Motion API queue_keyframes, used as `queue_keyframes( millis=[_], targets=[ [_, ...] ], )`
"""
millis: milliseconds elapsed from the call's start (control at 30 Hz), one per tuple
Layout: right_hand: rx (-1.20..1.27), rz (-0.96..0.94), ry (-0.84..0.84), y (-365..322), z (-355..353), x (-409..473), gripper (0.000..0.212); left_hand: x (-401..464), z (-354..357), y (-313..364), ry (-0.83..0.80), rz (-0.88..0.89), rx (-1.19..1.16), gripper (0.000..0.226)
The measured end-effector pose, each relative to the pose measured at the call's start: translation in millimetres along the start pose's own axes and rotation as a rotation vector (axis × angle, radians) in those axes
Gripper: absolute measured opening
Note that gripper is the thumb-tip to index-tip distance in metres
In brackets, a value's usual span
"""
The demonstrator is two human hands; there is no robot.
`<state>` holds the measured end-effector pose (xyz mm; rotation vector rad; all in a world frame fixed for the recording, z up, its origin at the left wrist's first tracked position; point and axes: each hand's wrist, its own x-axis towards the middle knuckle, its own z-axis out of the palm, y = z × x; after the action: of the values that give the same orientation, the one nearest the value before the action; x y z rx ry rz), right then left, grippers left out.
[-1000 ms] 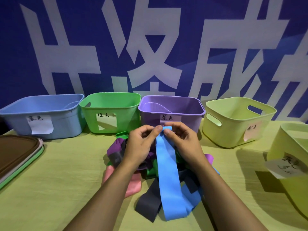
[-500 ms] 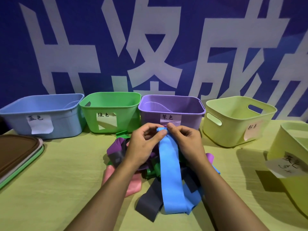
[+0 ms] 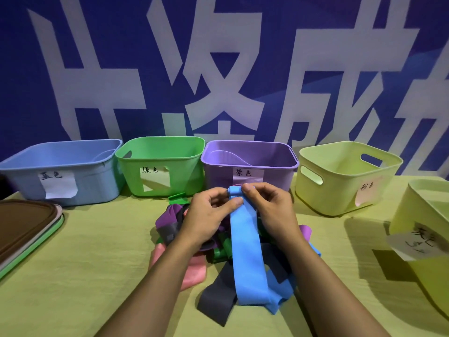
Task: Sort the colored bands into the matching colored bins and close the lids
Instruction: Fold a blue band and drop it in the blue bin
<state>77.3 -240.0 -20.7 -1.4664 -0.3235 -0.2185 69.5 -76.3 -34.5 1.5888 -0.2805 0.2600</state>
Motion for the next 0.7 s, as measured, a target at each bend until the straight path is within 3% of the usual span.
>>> queue_keyframes(
  millis=[333,500,700],
  targets=[
    [-0.001,-0.044,-0.047,7,-1,0,0.015,-3,1,5,0.033,0.002,-0.050,0.027],
    [-0.038,-0.046,-0.082,6,-1,-2,0.019,-6,2,9,0.101,-0.089,-0.081,0.038],
    [0.025,0.022,-0.083,0,1,-5,0.021,-6,0,11,0.128,-0.012,-0.029,0.019]
  ],
)
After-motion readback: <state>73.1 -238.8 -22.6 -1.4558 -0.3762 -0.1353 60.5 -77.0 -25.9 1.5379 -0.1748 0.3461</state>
